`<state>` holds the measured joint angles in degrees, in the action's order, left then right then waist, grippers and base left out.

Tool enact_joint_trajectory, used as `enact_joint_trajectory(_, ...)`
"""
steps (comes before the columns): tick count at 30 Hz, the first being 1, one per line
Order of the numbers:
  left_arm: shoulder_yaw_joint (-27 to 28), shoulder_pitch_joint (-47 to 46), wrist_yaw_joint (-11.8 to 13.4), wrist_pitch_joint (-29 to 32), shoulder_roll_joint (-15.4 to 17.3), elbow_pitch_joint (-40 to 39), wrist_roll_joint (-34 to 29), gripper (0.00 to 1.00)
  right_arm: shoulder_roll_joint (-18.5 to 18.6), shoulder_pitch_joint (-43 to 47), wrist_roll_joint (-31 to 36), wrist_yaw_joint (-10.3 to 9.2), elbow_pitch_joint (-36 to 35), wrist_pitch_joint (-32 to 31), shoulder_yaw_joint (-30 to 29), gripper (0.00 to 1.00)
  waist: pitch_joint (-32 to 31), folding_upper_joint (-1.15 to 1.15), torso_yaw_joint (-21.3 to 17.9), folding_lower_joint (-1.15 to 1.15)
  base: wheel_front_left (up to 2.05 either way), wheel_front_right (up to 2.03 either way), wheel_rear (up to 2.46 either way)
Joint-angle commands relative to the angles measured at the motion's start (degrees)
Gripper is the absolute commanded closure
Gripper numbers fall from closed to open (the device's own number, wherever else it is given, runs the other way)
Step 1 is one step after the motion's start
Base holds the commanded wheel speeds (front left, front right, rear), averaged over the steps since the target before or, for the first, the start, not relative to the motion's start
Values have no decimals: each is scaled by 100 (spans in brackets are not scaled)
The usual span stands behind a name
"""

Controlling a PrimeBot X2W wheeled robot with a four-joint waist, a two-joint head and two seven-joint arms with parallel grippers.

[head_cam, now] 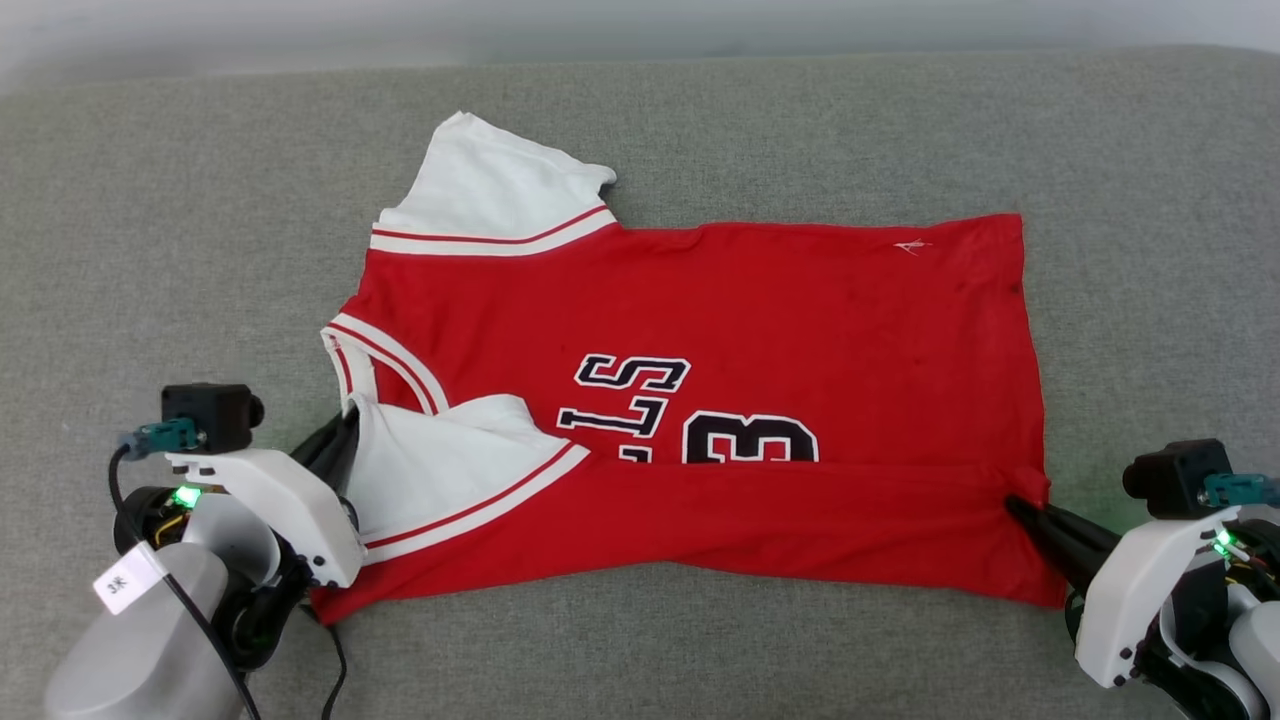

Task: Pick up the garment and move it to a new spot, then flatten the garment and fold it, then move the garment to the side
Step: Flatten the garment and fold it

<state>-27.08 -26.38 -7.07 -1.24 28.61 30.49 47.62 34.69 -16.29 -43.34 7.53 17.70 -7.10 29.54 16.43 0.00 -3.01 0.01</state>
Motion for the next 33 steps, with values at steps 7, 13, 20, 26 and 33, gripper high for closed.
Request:
enact_joint_trajectory(7, -315, -209, -32, -216, -112, 433, 66, 100, -85, -169, -202, -10, 319, 106, 194, 100, -83, 0, 43, -1, 0, 0, 0)
enact_joint_trajectory(13, -547, -389, -33, -323, 173, 409, 42, 0, 16, 45, -294, -9, 113, 389, -32, 0, -441, 0, 178, -1, 0, 0, 0)
enact_joint_trajectory(20, -977, -632, -34, 666, 737, -281, 130, 0, 102, 333, -122, -8, -303, 282, -479, 0, -718, 0, 298, -1, 0, 0, 0)
enact_joint_trajectory(26, -1405, -905, -3, 2676, 1223, -1104, 669, 0, 0, 561, 126, -8, -642, -10, -809, 0, -841, 0, 342, -1, 0, 0, 0)
enact_joint_trajectory(33, -1746, -1015, 156, 3972, 1378, -1524, 836, 0, -114, 671, 242, -8, -824, -231, -969, 0, -849, 0, 295, -1, 0, 0, 0)
